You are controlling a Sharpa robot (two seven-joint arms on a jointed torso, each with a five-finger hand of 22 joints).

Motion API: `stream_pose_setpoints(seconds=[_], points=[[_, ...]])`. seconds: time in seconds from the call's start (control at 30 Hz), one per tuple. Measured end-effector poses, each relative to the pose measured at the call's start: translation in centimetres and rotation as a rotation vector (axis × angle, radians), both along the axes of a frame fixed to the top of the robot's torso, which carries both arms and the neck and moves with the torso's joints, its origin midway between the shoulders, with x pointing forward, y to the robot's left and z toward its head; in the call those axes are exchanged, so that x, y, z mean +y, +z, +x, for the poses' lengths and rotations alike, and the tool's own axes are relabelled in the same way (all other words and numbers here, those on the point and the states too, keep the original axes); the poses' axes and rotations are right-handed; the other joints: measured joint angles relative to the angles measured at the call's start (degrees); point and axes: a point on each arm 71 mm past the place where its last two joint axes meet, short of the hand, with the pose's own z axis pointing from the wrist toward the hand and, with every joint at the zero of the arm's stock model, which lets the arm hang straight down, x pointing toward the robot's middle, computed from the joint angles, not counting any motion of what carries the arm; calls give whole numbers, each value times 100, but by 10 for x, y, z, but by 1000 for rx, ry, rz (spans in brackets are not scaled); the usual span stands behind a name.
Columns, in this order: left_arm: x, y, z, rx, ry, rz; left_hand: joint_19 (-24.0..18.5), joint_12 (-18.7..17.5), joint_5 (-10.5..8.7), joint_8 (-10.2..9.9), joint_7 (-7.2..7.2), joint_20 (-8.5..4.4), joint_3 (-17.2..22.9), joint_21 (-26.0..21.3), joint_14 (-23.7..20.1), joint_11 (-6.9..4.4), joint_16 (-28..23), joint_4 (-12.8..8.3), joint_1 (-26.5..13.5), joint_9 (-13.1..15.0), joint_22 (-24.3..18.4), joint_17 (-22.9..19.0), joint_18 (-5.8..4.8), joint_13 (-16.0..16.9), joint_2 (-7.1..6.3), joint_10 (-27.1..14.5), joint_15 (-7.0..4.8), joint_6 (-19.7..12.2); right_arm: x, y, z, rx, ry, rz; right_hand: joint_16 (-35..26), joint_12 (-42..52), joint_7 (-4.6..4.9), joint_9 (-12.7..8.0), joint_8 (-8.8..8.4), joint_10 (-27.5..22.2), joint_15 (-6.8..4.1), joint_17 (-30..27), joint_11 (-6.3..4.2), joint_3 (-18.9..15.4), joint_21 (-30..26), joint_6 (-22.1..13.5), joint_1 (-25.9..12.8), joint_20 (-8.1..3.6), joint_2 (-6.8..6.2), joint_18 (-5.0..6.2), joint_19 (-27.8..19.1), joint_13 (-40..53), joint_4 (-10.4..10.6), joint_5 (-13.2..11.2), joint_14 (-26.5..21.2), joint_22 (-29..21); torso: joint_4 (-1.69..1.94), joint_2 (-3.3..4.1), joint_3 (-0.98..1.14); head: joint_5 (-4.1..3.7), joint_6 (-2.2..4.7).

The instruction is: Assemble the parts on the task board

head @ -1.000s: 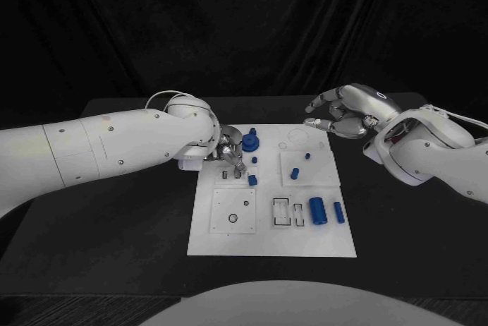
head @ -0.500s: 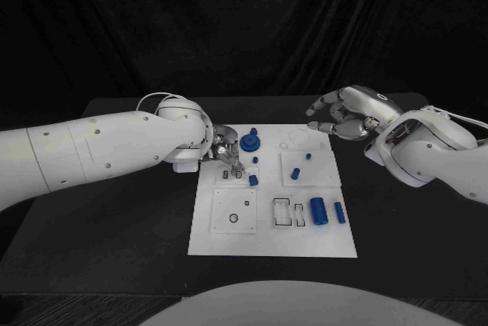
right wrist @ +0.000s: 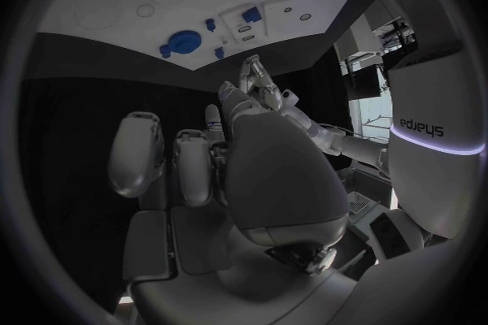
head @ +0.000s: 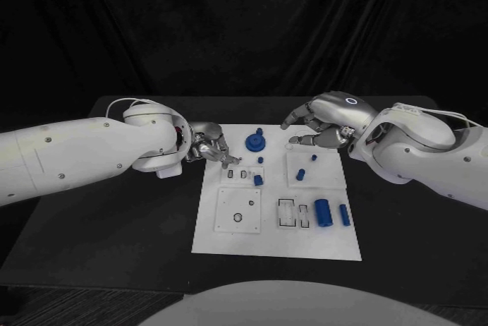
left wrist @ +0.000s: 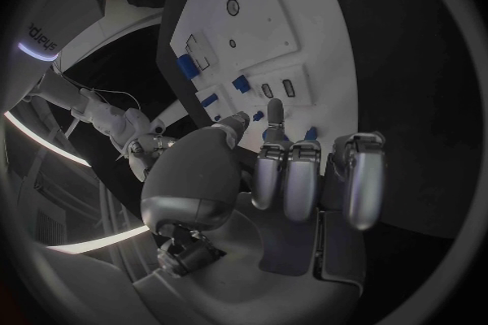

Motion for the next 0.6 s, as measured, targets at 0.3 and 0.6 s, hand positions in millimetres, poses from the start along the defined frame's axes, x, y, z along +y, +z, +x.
stream_pose_setpoints(seconds=[0.3, 0.6], points=[[18, 5, 0, -6, 75, -165, -39, 0, 510, -69, 86, 38, 61, -39, 21, 83, 0, -183, 704, -72, -1, 0, 0, 1, 133, 1, 62, -369, 37, -10, 6, 1, 135, -140, 65, 0, -146, -60, -236, 17, -75, -1, -103, -26, 81, -59, 95, -82, -54, 0, 39, 0, -5, -263, -7, -1, 18, 3, -12, 204, 0], [19, 8, 4, -33, 90, -276, -60, 0, 510, -89, 123, 59, 37, -39, 1, 103, 0, -158, 758, -152, -1, 0, -1, 1, 175, -19, 82, -406, 58, -18, 8, 10, 222, -243, 105, 22, -219, -83, -356, -2, -115, -1, -125, -52, 110, -115, 165, -122, -124, 0, 40, 0, -1, -256, -8, -1, 103, 18, -62, 386, 0]])
